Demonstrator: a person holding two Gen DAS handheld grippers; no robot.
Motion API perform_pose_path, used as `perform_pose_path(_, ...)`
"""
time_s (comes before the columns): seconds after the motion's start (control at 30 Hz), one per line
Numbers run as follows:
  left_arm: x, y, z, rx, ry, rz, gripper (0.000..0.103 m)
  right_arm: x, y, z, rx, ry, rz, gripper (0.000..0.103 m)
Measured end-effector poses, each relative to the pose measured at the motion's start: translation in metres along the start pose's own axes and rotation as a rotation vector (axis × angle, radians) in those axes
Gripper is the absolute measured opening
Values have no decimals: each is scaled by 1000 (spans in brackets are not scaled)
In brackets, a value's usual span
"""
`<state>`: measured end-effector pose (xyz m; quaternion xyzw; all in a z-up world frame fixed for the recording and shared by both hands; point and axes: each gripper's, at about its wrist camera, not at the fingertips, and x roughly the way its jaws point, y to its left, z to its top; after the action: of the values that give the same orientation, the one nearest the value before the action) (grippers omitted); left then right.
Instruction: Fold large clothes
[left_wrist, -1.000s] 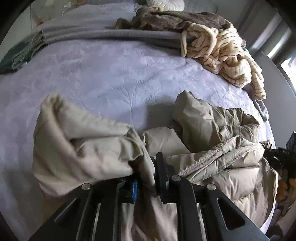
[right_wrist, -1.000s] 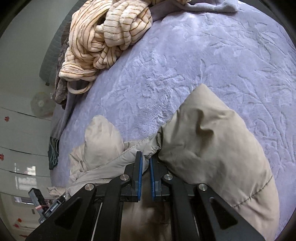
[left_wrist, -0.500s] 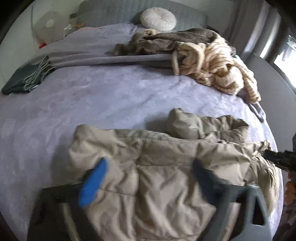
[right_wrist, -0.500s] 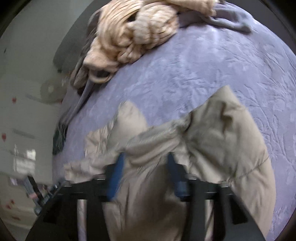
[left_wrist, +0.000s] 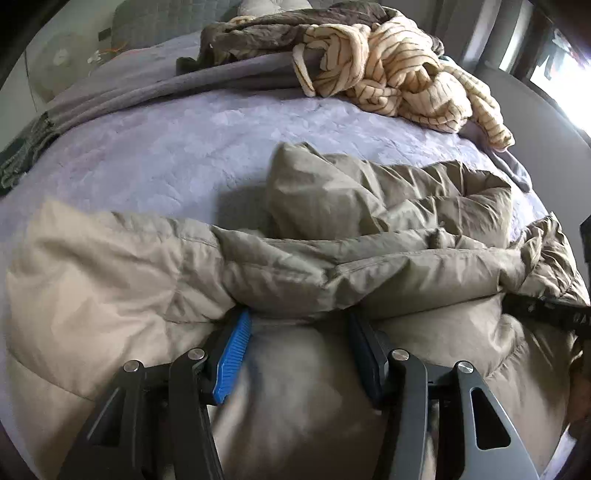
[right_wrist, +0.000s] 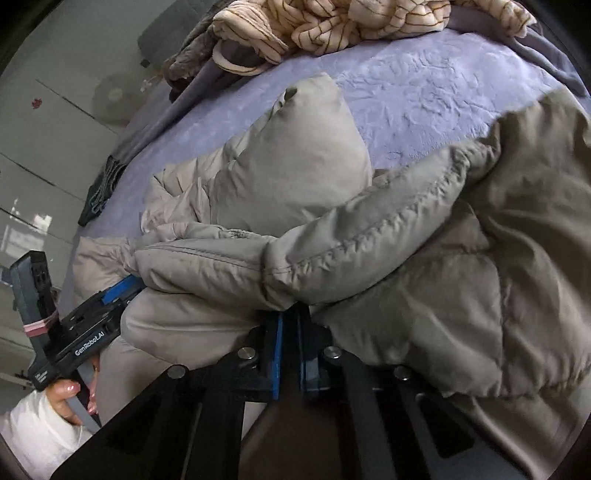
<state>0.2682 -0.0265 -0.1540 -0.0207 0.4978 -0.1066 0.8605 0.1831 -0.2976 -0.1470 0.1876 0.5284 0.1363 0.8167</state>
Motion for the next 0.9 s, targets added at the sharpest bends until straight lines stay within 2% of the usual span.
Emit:
perform_pose_path(0.07,-7,15,4,-15,-28,41,56,-11,-6,7,-9,-11,-20,4)
perform_pose_path(0.17,-9,53,13,-71,-60,119,56,-37,-25,19,-5,-74,-109,4)
perform_pose_path(0.23,-3,77,18,-112,-59,186,56,-57,-54,21,44,-129,-214,4)
perform_pose_path(0.27,2,90,19,-143,-58,206,56,-61,-67,22,79,-140,-238,4)
perform_pose_path(0.4,25,118,18,-246,-26,199,57,-54,-112,20,217,-144,-225,4)
perform_pose_path(0.6,43,118,16,-265,-21,214,57,-30,-121,26,227,-162,-251,3)
perform_pose_path(0.73,31,115,16,-260,-10,226,58,-28,-112,30,209,-159,-293,4)
perform_pose_path(0.9,-4,117,13,-252,-6,232,58,-52,-102,24,211,-148,-317,14)
